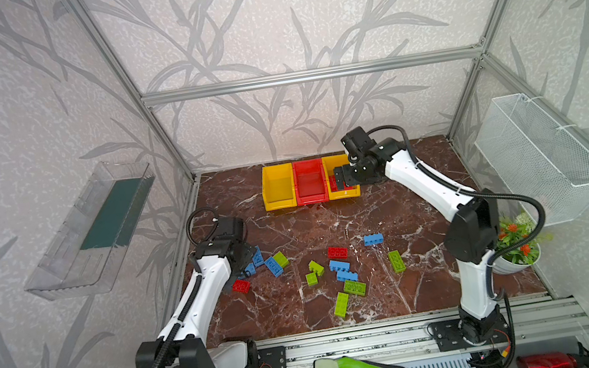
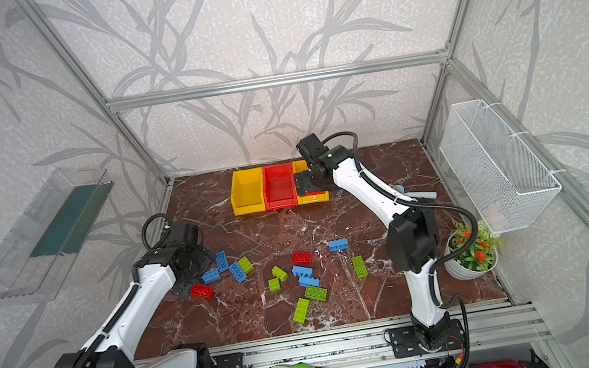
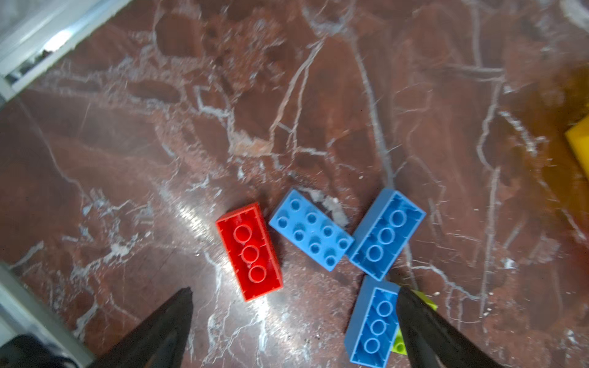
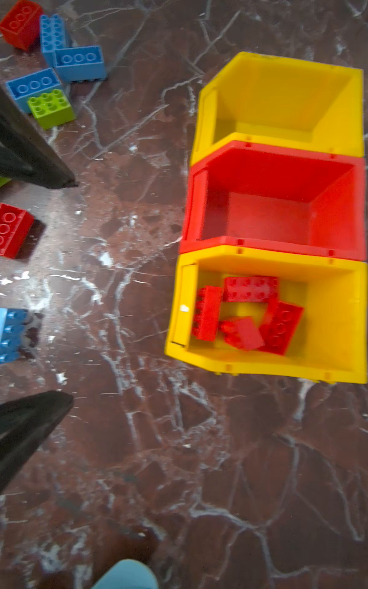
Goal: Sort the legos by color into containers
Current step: 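Grasp a red brick with the left gripper while the right arm swings away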
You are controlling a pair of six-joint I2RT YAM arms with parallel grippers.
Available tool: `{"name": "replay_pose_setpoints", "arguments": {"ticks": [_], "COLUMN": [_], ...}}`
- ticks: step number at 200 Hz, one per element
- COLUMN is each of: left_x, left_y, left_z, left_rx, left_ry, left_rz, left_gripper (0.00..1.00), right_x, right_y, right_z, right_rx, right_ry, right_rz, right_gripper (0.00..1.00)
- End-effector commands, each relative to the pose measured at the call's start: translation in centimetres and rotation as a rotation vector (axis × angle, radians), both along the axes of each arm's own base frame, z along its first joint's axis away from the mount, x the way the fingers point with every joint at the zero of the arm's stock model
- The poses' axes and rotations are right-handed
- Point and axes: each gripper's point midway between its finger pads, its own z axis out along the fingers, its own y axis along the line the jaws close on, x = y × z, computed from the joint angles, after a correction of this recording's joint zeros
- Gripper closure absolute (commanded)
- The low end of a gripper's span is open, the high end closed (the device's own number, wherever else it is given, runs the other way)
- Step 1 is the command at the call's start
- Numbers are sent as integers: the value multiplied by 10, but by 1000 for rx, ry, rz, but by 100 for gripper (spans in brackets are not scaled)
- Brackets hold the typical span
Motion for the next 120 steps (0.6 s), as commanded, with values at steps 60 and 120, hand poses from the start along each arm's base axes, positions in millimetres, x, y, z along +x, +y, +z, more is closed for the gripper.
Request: {"name": "replay_pose_setpoints", "arguments": {"ticks": [60, 120], "left_x": [-61, -65], "left_y": [-1, -2], "left_z": [-29, -37], "left_rx": [-84, -92], "left_ry": [102, 98], "left_rz": [269, 280], "left_gripper": [5, 12], "right_x": [-69, -100], "right_y": [-34, -35], "right_z": [-2, -5], "right_rx": [95, 129], "right_ry": [-39, 0], "right_rz": [-58, 33], "right_gripper": [1, 1]}}
